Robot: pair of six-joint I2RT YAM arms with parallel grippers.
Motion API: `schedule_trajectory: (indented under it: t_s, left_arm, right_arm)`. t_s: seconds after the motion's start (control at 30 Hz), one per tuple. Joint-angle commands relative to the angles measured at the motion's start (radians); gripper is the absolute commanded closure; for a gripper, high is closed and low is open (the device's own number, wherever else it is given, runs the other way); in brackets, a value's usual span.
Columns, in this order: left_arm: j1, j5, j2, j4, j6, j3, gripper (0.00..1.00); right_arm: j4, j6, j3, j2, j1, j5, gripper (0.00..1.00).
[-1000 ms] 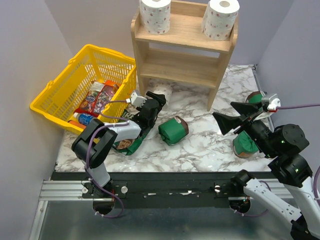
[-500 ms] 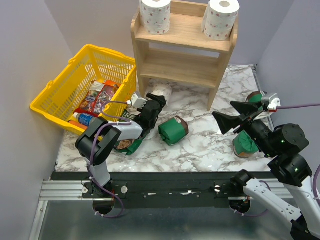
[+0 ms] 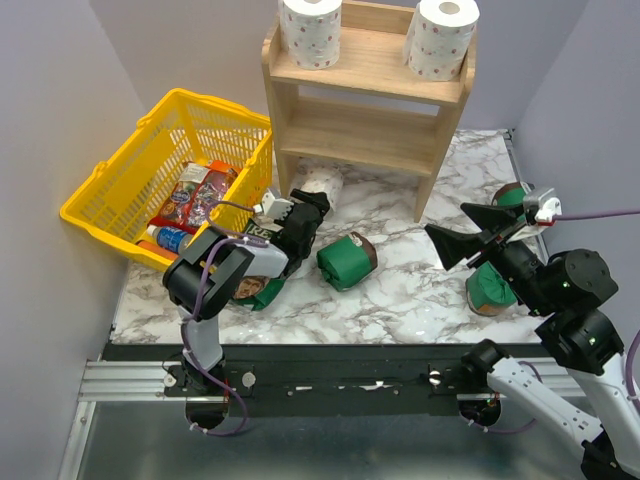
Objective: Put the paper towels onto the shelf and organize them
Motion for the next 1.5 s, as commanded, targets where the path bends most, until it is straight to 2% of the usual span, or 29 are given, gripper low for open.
schedule_trajectory:
  t_s: [0.0,0.33,0.5,0.57,0.67,0.7,0.83,1.0,1.2,1.33,1.4,1.47]
  left_arm:
    - [0.022,-0.037,0.049,0.068,-0.044,-0.018,0.25]
    - [0.035,0.005,0.134,0.29,0.03,-0.021,0.28]
    - [0.043,0.018,0.169,0.338,0.024,-0.018,0.32]
    - [0.045,0.028,0.186,0.376,0.031,-0.015,0.35]
    - [0.049,0.037,0.197,0.411,0.047,-0.015,0.44]
    - [0.049,0.04,0.197,0.422,0.061,-0.016,0.51]
    - [0.049,0.052,0.149,0.47,0.12,-0.056,0.62]
    - [0.049,0.081,0.045,0.459,0.248,-0.087,0.68]
    - [0.039,0.129,-0.137,0.242,0.401,-0.061,0.72]
    - [0.008,0.164,-0.298,-0.064,0.556,0.031,0.73]
    - [-0.032,0.132,-0.348,-0.186,0.632,0.076,0.75]
    - [-0.061,0.067,-0.404,-0.395,0.659,0.154,0.76]
  right_arm:
    - [0.019,-0.02,-0.016,-0.015,0.004,-0.001,0.02]
    - [0.023,-0.026,-0.031,-0.004,0.005,-0.005,0.02]
    - [0.026,-0.029,-0.031,0.002,0.004,-0.003,0.02]
    - [0.025,-0.032,-0.031,0.005,0.004,-0.001,0.02]
    - [0.025,-0.034,-0.033,0.01,0.004,0.002,0.02]
    - [0.026,-0.032,-0.034,0.01,0.004,0.0,0.02]
    - [0.028,-0.026,-0.03,0.019,0.004,-0.006,0.02]
    - [0.029,-0.026,-0.016,0.016,0.004,-0.014,0.02]
    - [0.023,-0.057,-0.01,-0.013,0.005,0.006,0.02]
    - [0.003,-0.097,0.019,-0.021,0.004,0.041,0.02]
    - [-0.018,-0.112,0.047,-0.025,0.004,0.046,0.01]
    - [-0.035,-0.117,0.073,-0.032,0.005,0.046,0.01]
